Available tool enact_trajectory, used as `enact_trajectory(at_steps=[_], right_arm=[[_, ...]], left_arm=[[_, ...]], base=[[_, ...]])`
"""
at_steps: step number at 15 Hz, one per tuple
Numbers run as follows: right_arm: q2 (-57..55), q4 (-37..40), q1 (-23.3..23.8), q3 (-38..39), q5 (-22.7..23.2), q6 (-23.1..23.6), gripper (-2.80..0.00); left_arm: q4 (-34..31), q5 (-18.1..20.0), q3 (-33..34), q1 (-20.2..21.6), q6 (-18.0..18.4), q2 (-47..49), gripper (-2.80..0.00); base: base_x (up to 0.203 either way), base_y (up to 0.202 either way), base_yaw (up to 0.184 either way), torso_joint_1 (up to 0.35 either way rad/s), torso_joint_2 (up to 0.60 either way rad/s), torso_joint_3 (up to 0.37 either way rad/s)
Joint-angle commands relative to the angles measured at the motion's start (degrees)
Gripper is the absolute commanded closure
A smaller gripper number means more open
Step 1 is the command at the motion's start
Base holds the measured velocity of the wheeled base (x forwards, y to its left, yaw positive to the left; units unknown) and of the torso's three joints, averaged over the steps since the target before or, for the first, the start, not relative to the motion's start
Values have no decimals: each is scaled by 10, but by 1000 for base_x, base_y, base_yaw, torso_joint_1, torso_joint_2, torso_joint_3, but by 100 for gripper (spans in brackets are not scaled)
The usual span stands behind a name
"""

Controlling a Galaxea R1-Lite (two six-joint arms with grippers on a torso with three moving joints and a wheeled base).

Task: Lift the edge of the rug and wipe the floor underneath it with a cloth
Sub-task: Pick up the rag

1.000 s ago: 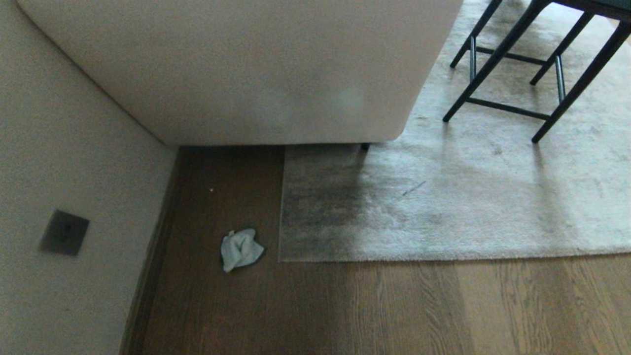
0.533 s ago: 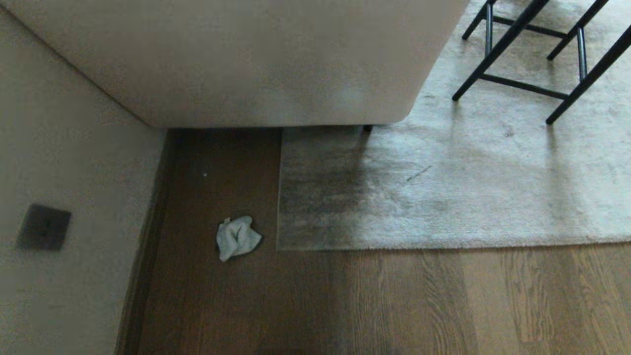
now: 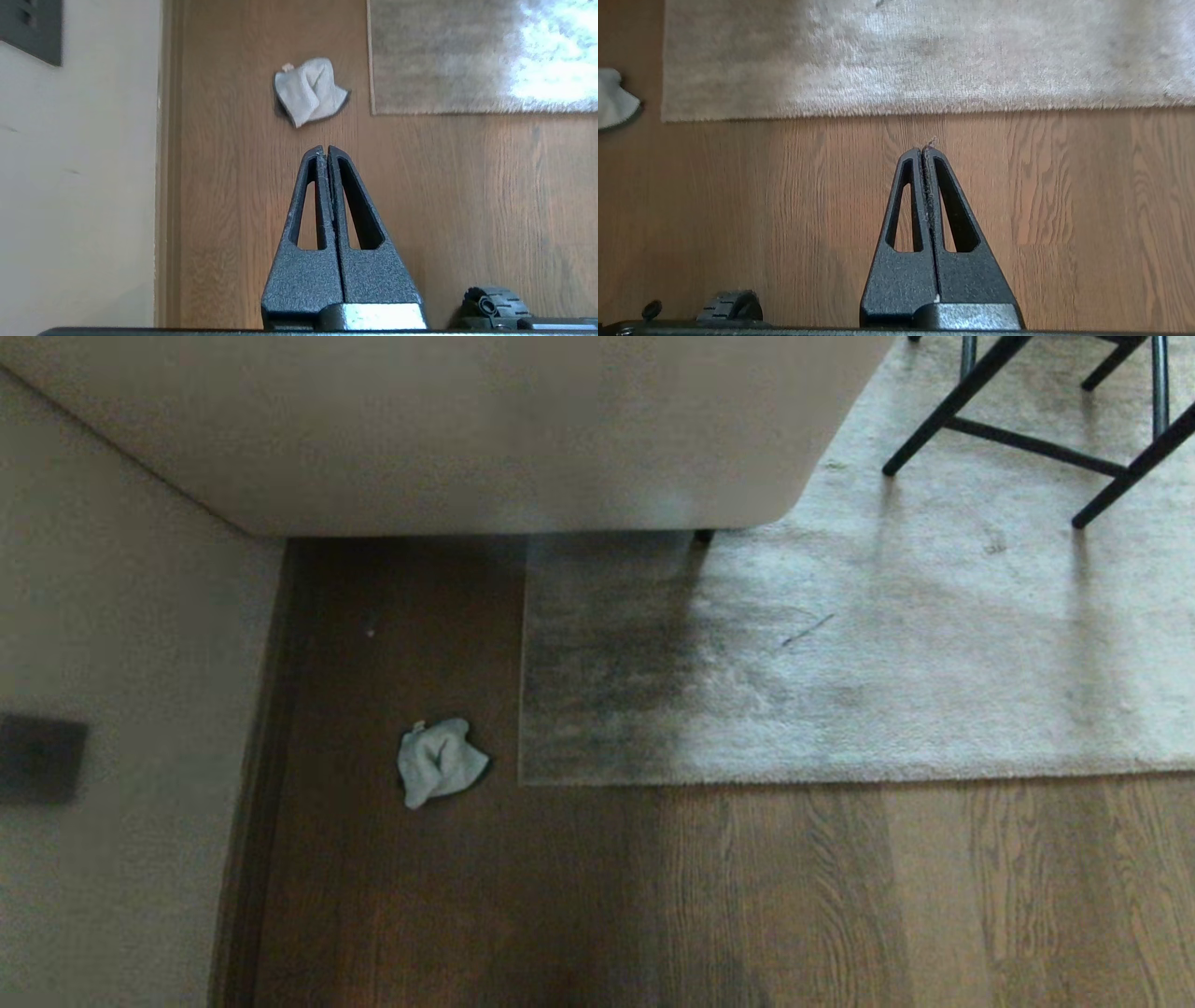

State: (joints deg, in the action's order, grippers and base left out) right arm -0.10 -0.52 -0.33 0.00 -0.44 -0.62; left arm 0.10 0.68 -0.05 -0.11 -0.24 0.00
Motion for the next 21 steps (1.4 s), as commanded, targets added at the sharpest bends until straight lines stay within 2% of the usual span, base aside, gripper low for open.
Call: enact_trajectory(at_steps=[1,21], right_arm=[[0,0,0,0,0,0,0],[0,0,0,0,0,0,0]], left_arm=[[0,0,0,0,0,0,0],[0,0,0,0,0,0,0]], base=[[0,0,0,2,2,-200],[0,0,0,2,2,-197]])
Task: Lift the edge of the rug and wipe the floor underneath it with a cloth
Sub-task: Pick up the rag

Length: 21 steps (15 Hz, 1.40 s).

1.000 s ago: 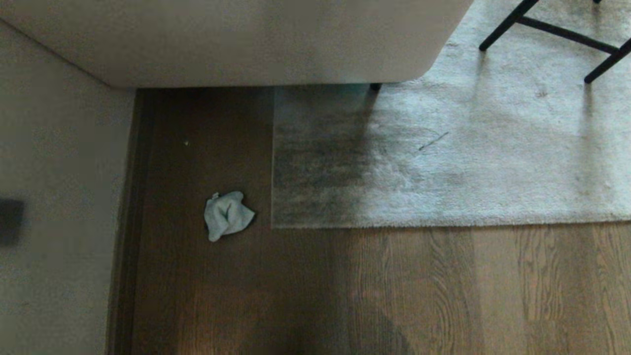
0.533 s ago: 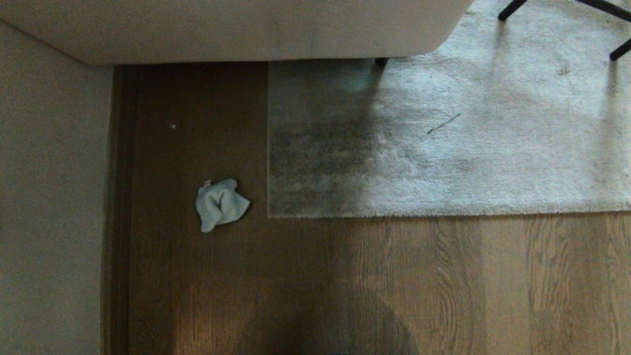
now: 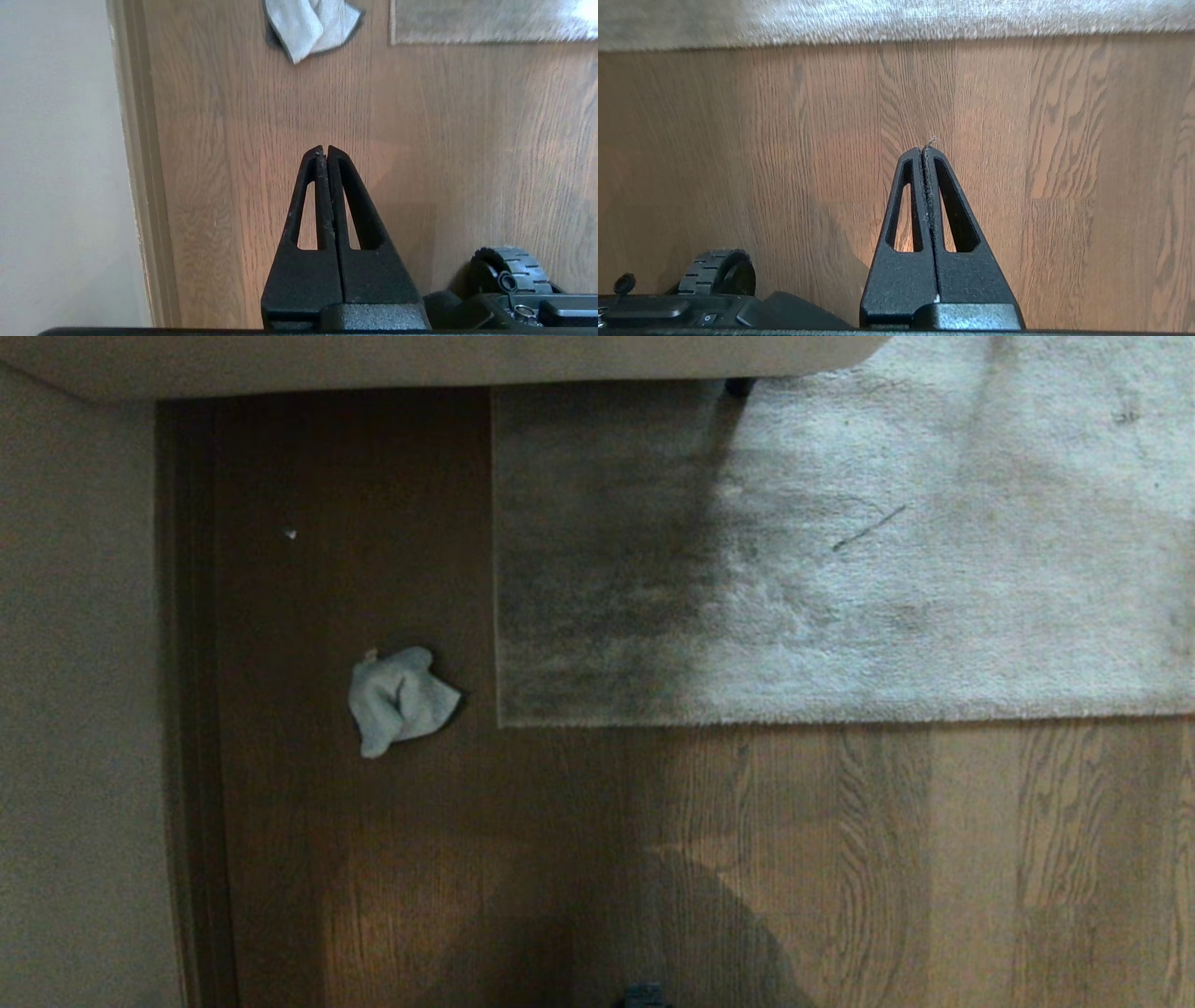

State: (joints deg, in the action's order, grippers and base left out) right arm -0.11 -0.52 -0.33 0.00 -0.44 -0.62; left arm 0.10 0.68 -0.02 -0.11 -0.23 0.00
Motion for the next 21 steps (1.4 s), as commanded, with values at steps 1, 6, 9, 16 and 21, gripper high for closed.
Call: enact_trajectory(at_steps=[1,6,9,16,21], right_arm=[[0,0,0,0,0,0,0],[0,0,0,0,0,0,0],[0,0,0,0,0,0,0],[0,0,0,0,0,0,0],[0,0,0,0,0,0,0]], left_arm=[[0,0,0,0,0,0,0],[0,0,0,0,0,0,0],[0,0,0,-1,1,0,0],[0,0,0,0,1,0,0],[0,0,0,0,1,0,0]], base=[[0,0,0,5,4,-192],[0,0,0,3,3,-196],[0,0,0,3,1,-195],[0,0,0,3,2,-177],[0,0,0,0,-1,-11]])
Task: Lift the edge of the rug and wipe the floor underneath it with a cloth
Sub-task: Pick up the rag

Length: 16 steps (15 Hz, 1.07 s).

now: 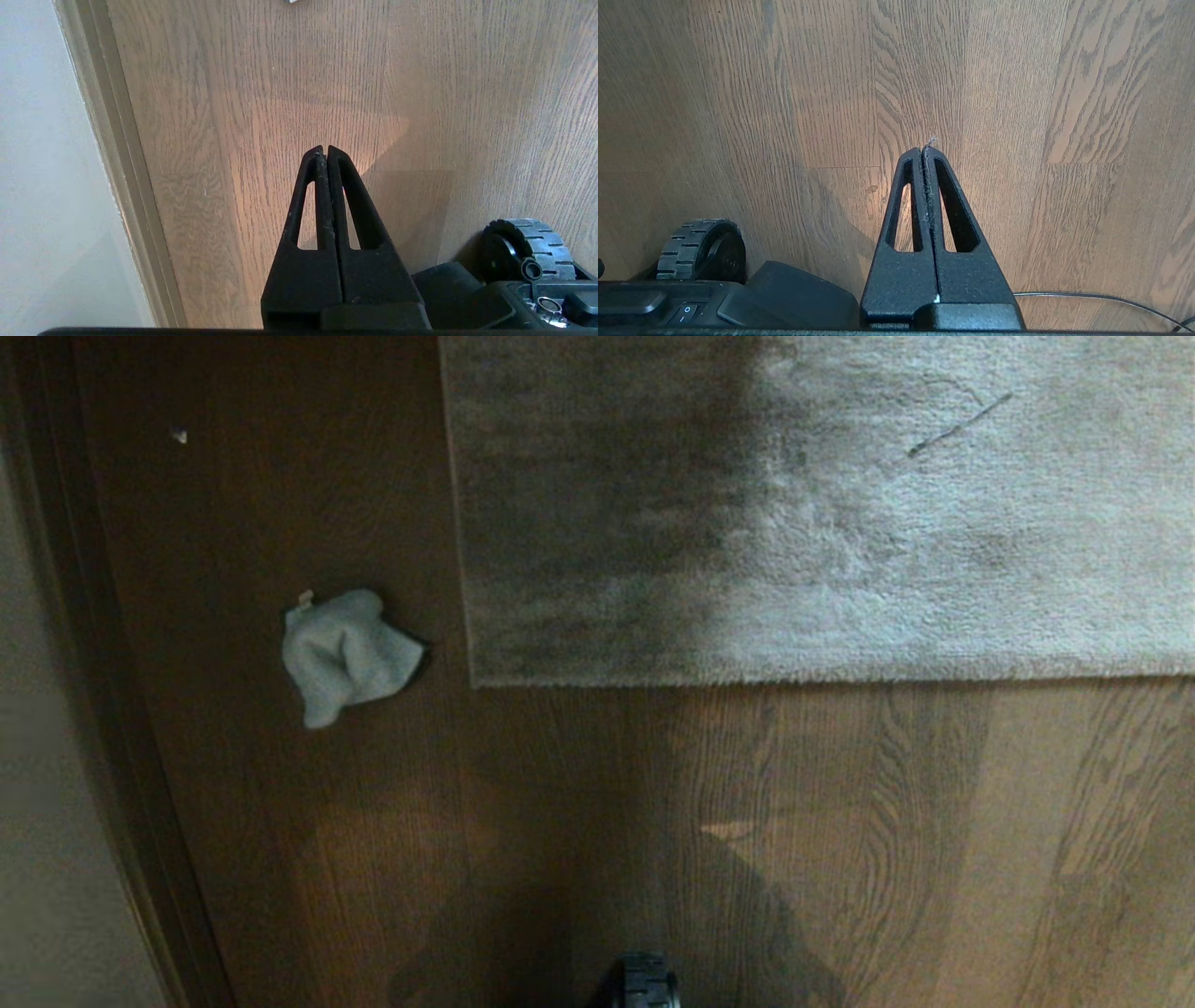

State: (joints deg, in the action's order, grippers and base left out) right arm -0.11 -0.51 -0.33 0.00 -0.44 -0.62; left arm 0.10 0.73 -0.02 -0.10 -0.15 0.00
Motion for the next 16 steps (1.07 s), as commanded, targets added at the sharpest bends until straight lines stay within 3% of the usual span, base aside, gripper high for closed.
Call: enact_trajectory(at_steps=[1,16], right_arm=[[0,0,0,0,0,0,0],[0,0,0,0,0,0,0]], left_arm=[[0,0,0,-1,0,0,0],[-1,-1,-1,0,-4,0,0]], base=[[0,0,0,0,0,0],[0,0,0,0,0,0]])
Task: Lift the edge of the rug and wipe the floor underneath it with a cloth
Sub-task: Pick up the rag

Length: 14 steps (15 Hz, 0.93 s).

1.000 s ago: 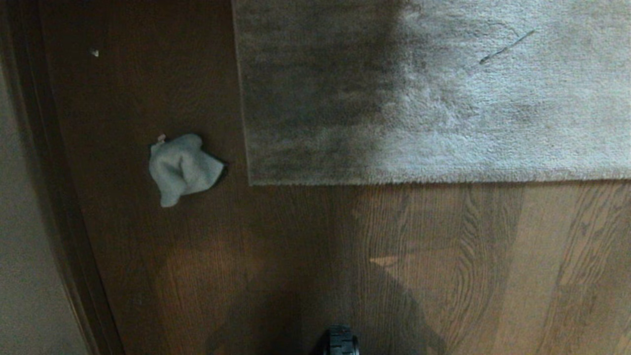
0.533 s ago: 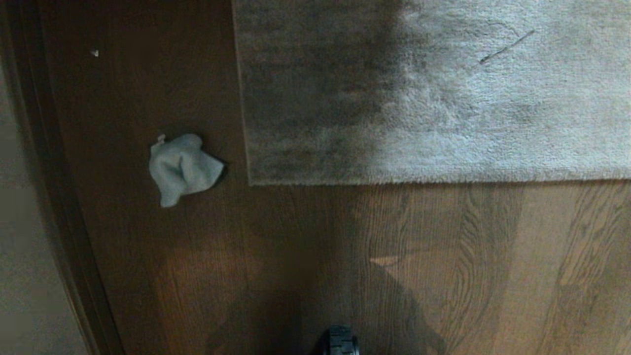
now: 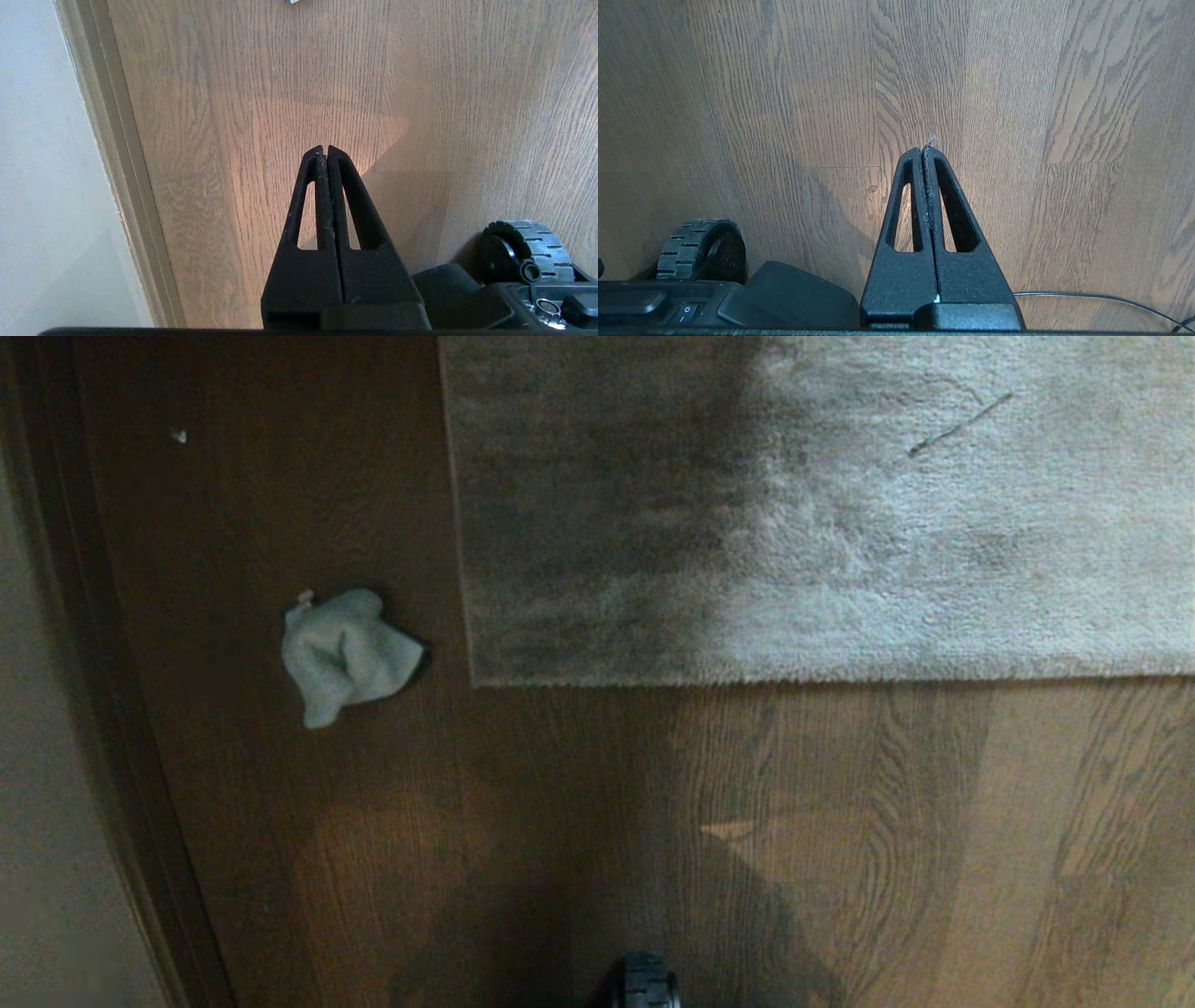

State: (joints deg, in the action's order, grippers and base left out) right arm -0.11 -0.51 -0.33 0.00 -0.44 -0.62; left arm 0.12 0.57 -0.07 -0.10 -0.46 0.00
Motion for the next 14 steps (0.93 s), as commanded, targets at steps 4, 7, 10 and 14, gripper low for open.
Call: enact_trajectory(at_steps=[4,7,10,14], right_arm=[[0,0,0,0,0,0,0],[0,0,0,0,0,0,0],[0,0,0,0,0,0,0],[0,0,0,0,0,0,0]], left_arm=[[-25,12,-30,0,-1,38,0],[-30,81,-87,-6,2,174,0],[-5,130,-129,-9,4,241,0],[26,132,-138,-9,4,290,0]], base=[[0,0,0,0,0,0],[0,0,0,0,0,0],[0,0,0,0,0,0],[0,0,0,0,0,0]])
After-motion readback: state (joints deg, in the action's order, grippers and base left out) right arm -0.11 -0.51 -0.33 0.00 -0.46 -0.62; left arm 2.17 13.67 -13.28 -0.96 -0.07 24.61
